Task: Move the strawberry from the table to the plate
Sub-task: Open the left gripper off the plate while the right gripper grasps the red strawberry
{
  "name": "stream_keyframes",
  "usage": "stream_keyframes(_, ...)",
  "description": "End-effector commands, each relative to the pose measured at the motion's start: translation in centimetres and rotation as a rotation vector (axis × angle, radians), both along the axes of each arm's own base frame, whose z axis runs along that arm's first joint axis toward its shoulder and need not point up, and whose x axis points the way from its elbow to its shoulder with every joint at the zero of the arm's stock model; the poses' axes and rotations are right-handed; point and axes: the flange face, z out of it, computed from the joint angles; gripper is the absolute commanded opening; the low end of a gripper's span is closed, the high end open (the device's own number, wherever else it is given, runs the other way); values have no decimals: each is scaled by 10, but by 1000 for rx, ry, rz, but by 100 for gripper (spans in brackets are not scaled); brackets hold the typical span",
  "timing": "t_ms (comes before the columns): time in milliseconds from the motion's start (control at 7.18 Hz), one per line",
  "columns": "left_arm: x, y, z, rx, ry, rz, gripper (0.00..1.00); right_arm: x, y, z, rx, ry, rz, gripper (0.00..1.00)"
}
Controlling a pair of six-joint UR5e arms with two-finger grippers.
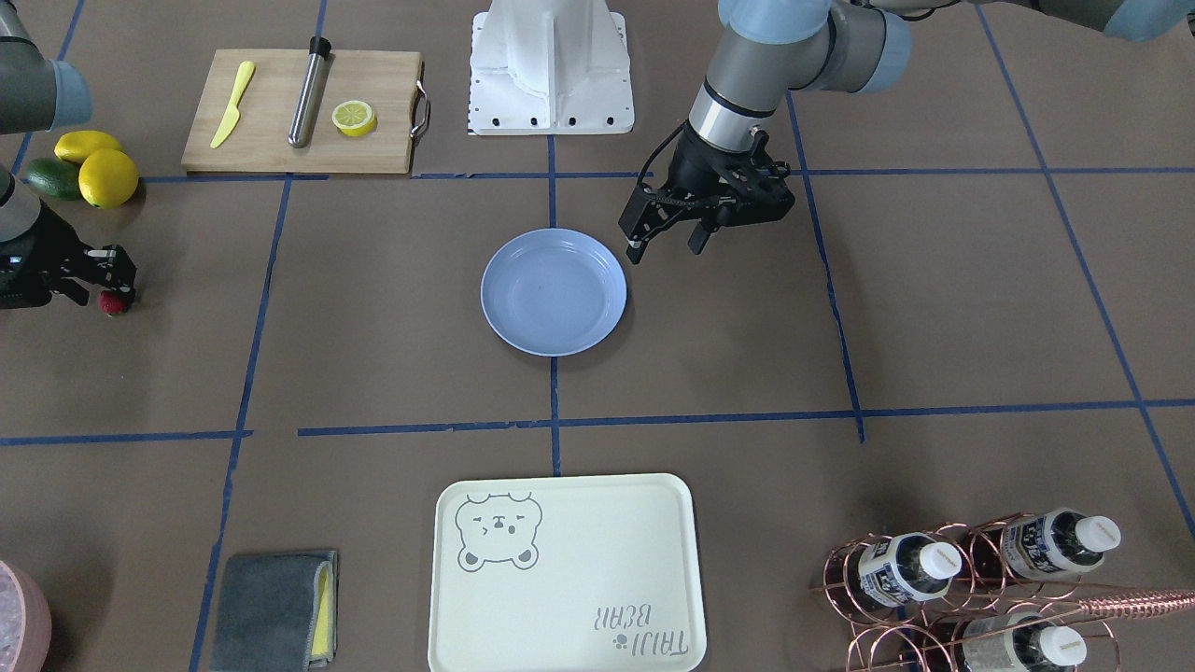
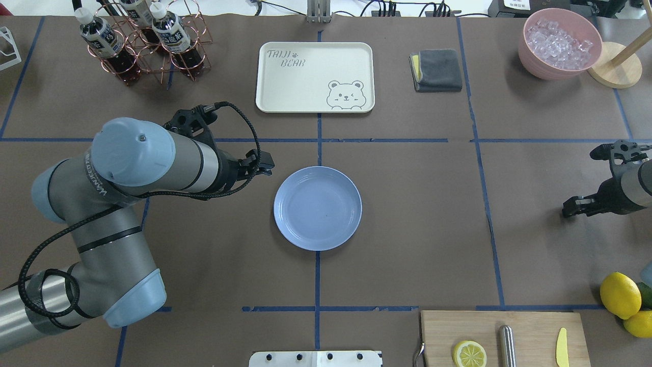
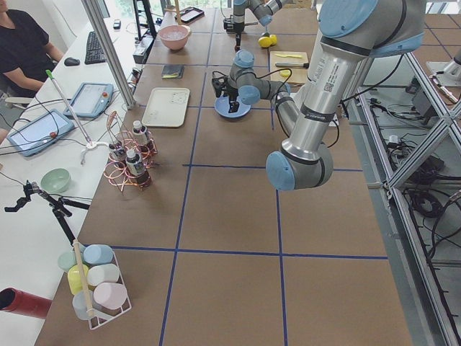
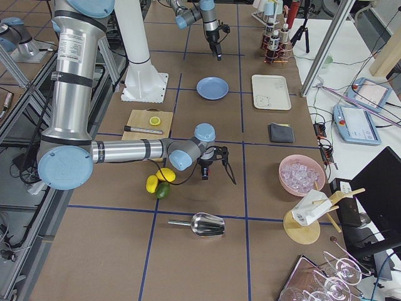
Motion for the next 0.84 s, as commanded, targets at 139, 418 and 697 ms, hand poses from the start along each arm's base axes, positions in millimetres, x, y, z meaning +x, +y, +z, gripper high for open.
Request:
stream_keyframes(139, 0, 0, 0, 0, 2, 1, 100, 1, 0, -3, 9, -4, -2, 0)
stream_keyframes(418, -2, -1, -1, 1, 3, -3, 100, 4, 1, -42, 62, -49, 1, 0)
stream_keyframes(697, -34, -20, 14, 50, -37, -21, 100, -5, -10, -88, 118, -108, 2, 0)
